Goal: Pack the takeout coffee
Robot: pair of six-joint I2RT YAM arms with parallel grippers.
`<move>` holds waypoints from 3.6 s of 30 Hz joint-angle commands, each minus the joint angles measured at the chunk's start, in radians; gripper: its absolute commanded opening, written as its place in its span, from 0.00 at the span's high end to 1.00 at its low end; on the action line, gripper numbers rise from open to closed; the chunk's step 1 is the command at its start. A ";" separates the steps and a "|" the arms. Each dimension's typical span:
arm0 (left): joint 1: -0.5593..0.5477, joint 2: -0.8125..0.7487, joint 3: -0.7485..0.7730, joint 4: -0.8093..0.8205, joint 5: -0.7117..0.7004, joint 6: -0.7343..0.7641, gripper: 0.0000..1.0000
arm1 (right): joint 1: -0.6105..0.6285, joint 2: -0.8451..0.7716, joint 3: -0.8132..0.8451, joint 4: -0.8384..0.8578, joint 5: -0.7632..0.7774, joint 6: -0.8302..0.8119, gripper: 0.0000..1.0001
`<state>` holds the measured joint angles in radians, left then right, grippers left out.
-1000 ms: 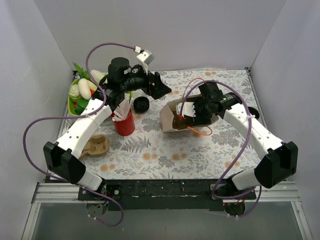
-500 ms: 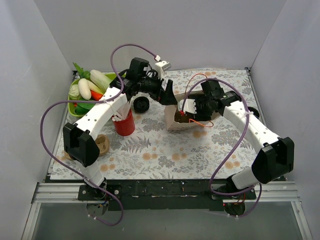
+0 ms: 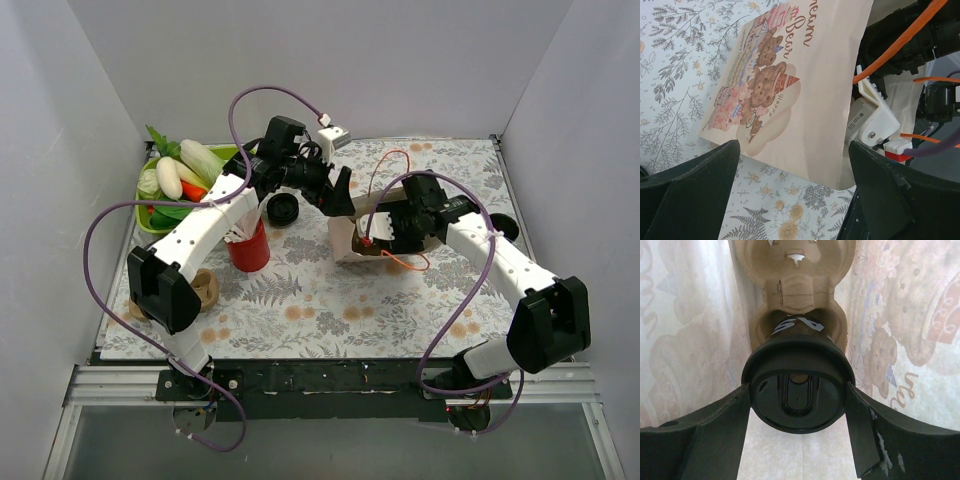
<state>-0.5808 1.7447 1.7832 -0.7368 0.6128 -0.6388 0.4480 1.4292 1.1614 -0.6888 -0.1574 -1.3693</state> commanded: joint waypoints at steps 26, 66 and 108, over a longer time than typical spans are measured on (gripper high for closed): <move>0.061 0.080 0.045 0.496 -0.189 -0.162 0.02 | 0.015 -0.176 -0.200 0.192 -0.030 -0.143 0.99; 0.093 0.725 0.291 0.395 0.189 -0.216 0.07 | -0.032 0.088 -0.019 0.210 -0.145 -0.208 0.99; 0.148 0.254 0.154 0.448 -0.171 -0.277 0.02 | 0.038 0.473 0.474 -0.618 0.097 -0.208 0.99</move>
<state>-0.4290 2.1220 1.9896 -0.3042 0.4664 -0.9287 0.4622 1.9041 1.7115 -1.1053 -0.1448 -1.6508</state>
